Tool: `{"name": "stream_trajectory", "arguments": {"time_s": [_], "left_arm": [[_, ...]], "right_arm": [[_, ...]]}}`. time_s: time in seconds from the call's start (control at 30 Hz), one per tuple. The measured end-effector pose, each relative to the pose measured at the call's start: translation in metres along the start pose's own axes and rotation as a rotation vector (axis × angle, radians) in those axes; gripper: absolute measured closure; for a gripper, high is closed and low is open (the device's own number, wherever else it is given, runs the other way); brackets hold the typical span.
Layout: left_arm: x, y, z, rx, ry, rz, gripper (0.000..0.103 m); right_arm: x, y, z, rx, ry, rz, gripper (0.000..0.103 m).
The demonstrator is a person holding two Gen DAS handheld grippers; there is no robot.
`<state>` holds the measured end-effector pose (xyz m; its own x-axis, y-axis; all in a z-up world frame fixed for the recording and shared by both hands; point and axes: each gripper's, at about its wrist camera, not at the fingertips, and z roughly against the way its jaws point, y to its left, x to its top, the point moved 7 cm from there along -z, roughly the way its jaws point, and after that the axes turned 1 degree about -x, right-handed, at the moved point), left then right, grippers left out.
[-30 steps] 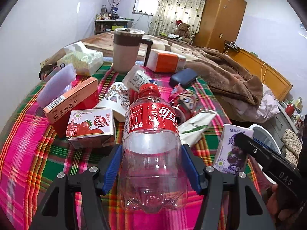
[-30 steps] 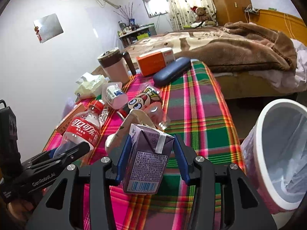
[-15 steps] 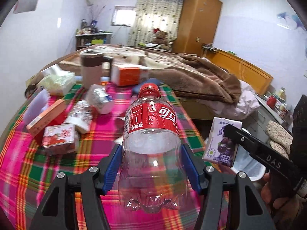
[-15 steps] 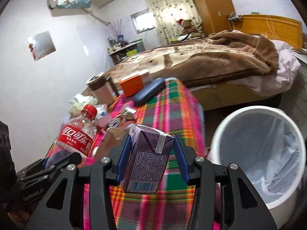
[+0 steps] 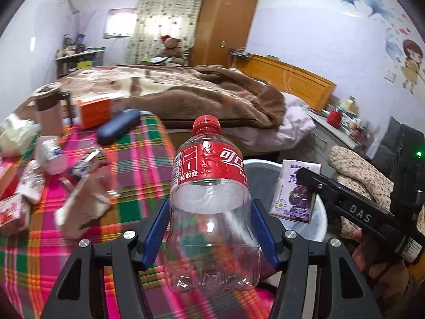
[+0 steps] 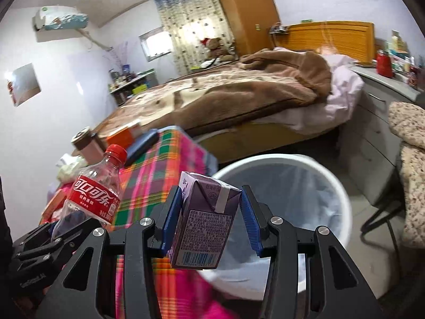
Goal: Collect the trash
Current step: 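Carry bottle and juice box over the white bin and open both tools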
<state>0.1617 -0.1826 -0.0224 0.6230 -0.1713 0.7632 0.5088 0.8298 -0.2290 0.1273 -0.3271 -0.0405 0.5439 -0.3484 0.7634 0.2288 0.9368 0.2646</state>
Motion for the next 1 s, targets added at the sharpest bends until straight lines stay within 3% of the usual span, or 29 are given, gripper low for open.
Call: {"name": "stream_trajectory", "arguments": {"time_s": [0.17, 0.4, 0.6, 0.73, 0.83, 0.93, 1.0], "left_arm": [[0.000, -0.034, -0.028, -0.060, 0.039, -0.020, 0.041], [-0.006, -0.069, -0.062, -0.084, 0.087, -0.072, 0.041], [-0.012, -0.075, -0.085, -0.083, 0.137, -0.079, 0.040], [-0.011, -0.073, -0.087, -0.068, 0.127, -0.082, 0.040], [-0.008, -0.069, -0.085, -0.075, 0.116, -0.068, 0.032], [-0.006, -0.066, -0.082, -0.070, 0.103, -0.062, 0.031], [-0.005, -0.063, -0.078, -0.071, 0.096, -0.054, 0.030]], "right_arm": [[-0.003, -0.030, -0.004, -0.052, 0.018, -0.023, 0.057], [-0.009, -0.059, -0.008, -0.120, 0.056, -0.028, 0.057], [-0.010, -0.077, -0.015, -0.158, 0.076, -0.010, 0.057], [-0.014, -0.082, -0.020, -0.164, 0.104, -0.004, 0.056], [-0.016, -0.081, -0.021, -0.147, 0.113, 0.002, 0.056], [-0.015, -0.081, -0.018, -0.154, 0.103, 0.010, 0.055], [-0.014, -0.080, -0.017, -0.156, 0.099, 0.012, 0.047]]}}
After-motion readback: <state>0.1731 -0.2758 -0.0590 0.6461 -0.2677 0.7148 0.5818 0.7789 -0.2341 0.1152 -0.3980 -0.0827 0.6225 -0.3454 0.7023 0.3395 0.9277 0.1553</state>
